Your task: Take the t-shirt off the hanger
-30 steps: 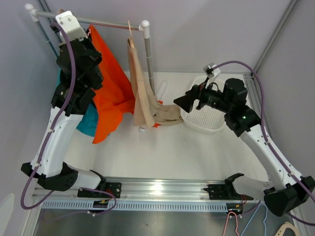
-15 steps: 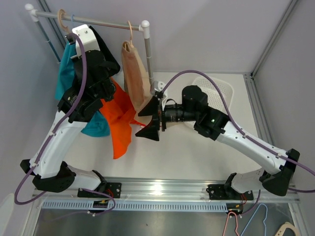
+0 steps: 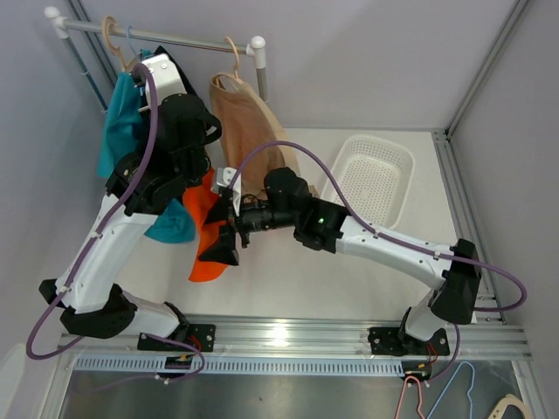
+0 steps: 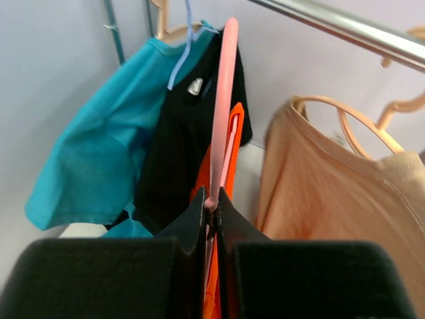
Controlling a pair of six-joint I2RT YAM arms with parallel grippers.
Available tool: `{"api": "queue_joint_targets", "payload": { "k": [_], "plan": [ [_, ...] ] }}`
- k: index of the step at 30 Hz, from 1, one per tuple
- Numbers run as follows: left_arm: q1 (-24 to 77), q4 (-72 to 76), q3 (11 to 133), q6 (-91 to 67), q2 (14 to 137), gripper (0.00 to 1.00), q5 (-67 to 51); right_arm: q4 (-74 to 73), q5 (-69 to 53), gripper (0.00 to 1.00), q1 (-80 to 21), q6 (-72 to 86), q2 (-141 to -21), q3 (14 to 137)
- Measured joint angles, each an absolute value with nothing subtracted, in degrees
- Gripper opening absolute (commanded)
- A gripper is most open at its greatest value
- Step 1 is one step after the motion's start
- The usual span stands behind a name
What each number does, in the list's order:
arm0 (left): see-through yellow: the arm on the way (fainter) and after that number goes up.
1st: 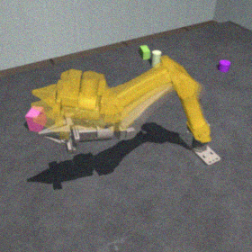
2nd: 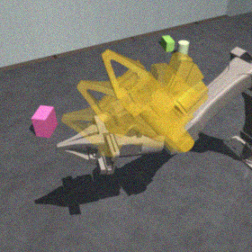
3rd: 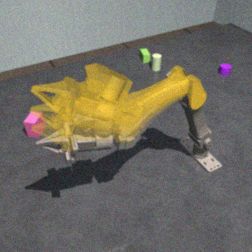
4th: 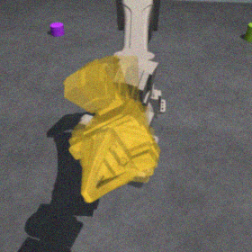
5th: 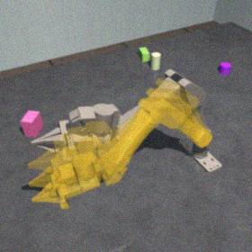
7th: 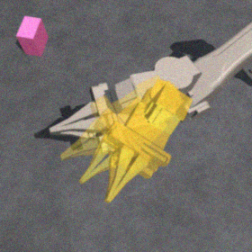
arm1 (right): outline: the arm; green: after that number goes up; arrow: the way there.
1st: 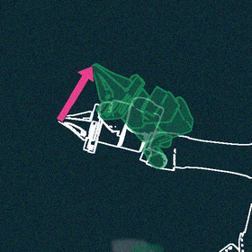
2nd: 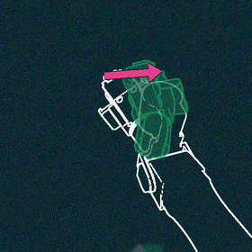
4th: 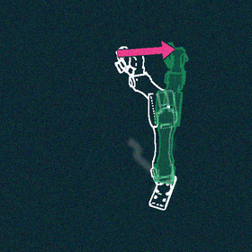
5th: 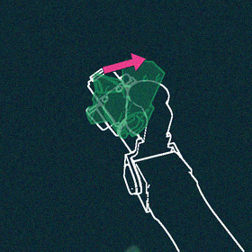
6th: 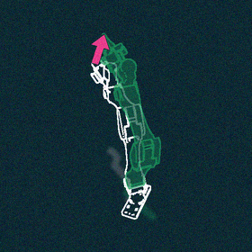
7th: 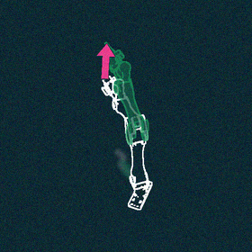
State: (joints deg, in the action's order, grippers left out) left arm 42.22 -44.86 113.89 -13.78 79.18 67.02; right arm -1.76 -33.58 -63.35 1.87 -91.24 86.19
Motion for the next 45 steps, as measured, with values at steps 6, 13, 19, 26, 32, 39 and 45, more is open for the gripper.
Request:
{"api": "queue_joint_targets", "payload": {
  "k": [6,13,19,26,32,39,45],
  "plan": [
    [42.22,-48.4,114.02,-17.91,80.01,0.01,63.88,1.85,-30.79,0.04,-65.06,1.61,-93.6,86.87],
    [38.7,-47.53,115.18,-18.0,81.47,0.01,60.4,-0.16,-26.63,0.0,-68.25,1.78,-93.25,86.72],
    [33.32,-48.18,120.51,-17.5,87.13,0.01,58.35,-2.59,-18.63,0.0,-78.04,1.19,-87.31,81.43],
    [32.58,-49.82,124.79,-15.9,89.76,0.01,55.0,2.98,-16.73,0.0,-81.71,5.93,-86.37,71.68],
    [33.76,-57.12,120.92,-21.63,81.91,0.01,47.79,1.19,-17.28,0.0,-75.07,10.07,-93.32,70.83],
    [39.4,-62.61,98.7,-27.73,55.57,0.01,42.83,-0.62,-17.69,0.0,-62.43,11.0,-93.21,75.9],
    [39.48,-67.2,89.93,-30.46,38.33,0.01,41.23,-2.31,-18.65,0.25,-57.04,10.92,-98.06,84.75]
  ]
}}
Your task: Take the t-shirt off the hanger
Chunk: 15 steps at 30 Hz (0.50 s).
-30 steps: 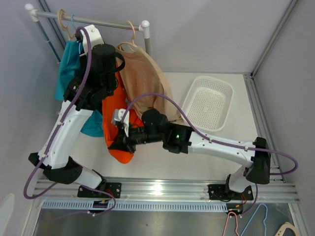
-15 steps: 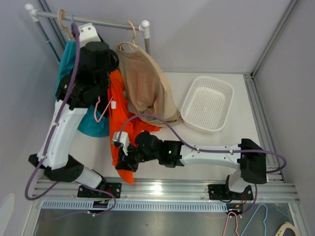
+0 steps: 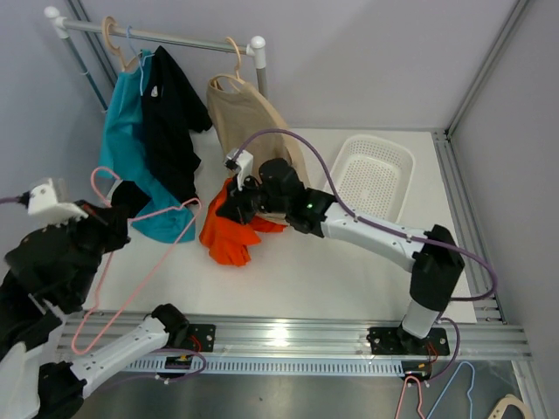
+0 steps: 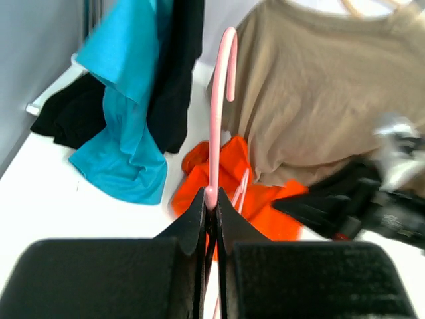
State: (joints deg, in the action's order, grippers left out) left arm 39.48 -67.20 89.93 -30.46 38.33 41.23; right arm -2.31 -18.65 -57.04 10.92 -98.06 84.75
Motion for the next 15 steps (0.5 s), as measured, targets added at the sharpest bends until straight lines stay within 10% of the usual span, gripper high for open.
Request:
{"api": "queue_joint_targets", "payload": {
  "k": [2,3,15],
  "plan": [
    [39.48,-66.65,89.14,-30.44,35.03,0.01,41.67,-2.68,-18.35,0.47,-56.99,11.18,-102.15,87.31],
    [39.48,-65.95,88.47,-30.09,33.41,0.01,42.09,-2.74,-17.89,0.82,-57.04,11.38,-104.31,88.14],
    [39.48,-45.6,84.99,-13.91,32.29,0.01,44.27,-16.49,2.48,0.99,-58.92,12.05,-132.16,104.86]
  ]
}}
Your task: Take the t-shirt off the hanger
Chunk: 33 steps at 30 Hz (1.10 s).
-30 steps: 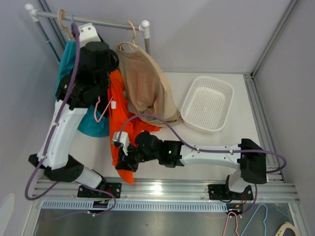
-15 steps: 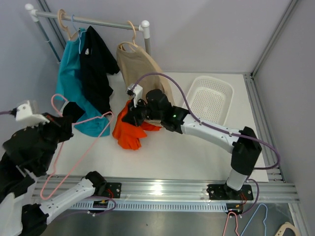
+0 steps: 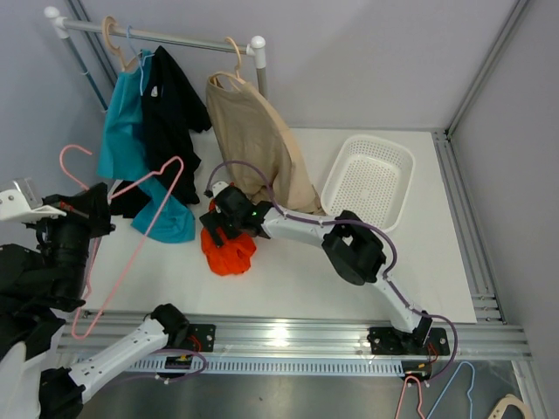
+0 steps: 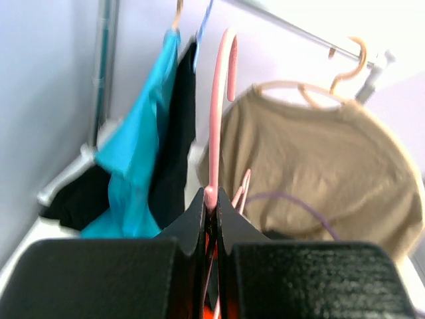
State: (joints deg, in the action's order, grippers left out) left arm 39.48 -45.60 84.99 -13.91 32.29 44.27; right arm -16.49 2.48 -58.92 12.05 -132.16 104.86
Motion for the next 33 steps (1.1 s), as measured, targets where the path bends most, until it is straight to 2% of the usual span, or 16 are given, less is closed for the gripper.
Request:
{"api": "queue_joint_targets", "payload": {
  "k": [2,3,4,5,6,9,12,17,21,26,29,33],
  "plan": [
    [39.51,-39.99,84.07,-9.52,32.97,0.01,44.82,-18.06,4.67,0.99,-59.27,12.08,-133.78,107.74],
    [39.51,-37.34,84.07,-7.03,33.78,0.01,44.97,-18.61,5.52,0.88,-59.46,12.14,-134.28,108.49],
    [39.48,-35.0,84.27,-5.17,34.85,0.01,44.86,-18.92,6.13,0.63,-59.66,11.99,-134.5,108.68],
    [39.48,-33.12,84.95,-3.6,36.51,0.01,44.58,-19.49,6.74,0.21,-59.92,12.14,-134.52,108.47],
    [39.48,-31.73,85.65,-2.46,38.35,0.01,44.25,-19.86,6.98,0.0,-60.16,12.12,-134.52,107.98],
    [39.35,-28.25,86.98,0.05,44.6,0.01,43.18,-16.88,7.14,0.0,-60.82,13.13,-131.74,102.0],
    [36.4,-27.4,87.0,0.54,50.22,0.01,39.99,-16.16,5.96,0.0,-62.48,13.78,-124.03,91.11],
    [25.76,-28.1,86.7,-0.99,55.96,0.01,28.36,-23.59,1.04,0.0,-69.04,16.29,-107.33,74.89],
    [21.67,-27.77,87.79,-1.63,59.4,0.01,23.22,-32.45,0.25,0.0,-71.55,18.41,-89.21,71.72],
    [21.08,-23.57,87.7,-1.58,62.67,0.01,19.2,-42.19,6.55,0.0,-58.54,19.97,-71.26,80.66],
    [21.08,-20.8,88.16,-1.52,64.55,0.01,19.31,-47.31,11.7,0.0,-47.66,19.84,-68.36,88.88],
    [21.08,-18.65,92.23,-0.84,69.87,0.01,20.91,-51.37,11.46,0.0,-32.88,18.68,-70.11,99.81]
  ]
}}
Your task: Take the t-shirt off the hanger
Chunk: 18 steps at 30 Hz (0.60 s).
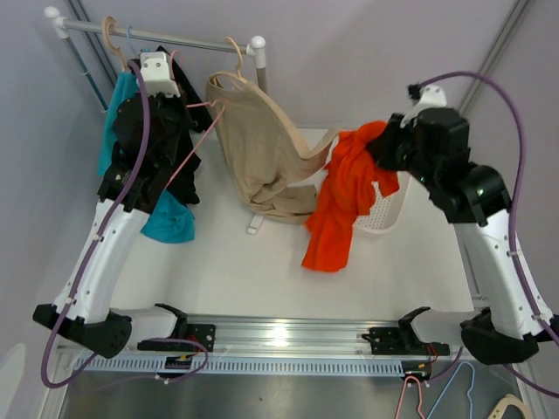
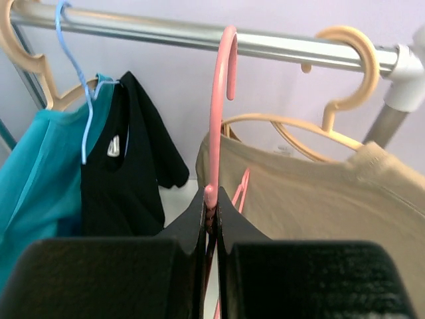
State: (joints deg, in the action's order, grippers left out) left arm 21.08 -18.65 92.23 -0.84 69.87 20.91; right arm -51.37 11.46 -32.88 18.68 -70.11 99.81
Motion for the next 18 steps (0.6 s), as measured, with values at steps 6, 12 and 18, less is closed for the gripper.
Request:
{"api": "queue_joint_targets", "payload": {
  "k": [6,12,18],
  "plan": [
    [21.02,-17.12,98.1,1.15,76.88,0.01,22.55,-54.54,7.68,0.0,-20.21,16.08,-84.55,122.98],
    [20.49,-14.74,100.14,1.06,81.14,0.01,23.73,-51.16,3.9,0.0,-13.56,15.09,-90.39,122.21],
    [20.14,-13.52,105.03,1.08,87.2,0.01,24.32,-42.59,-2.74,0.0,-4.49,16.99,-87.83,98.04]
  ]
}}
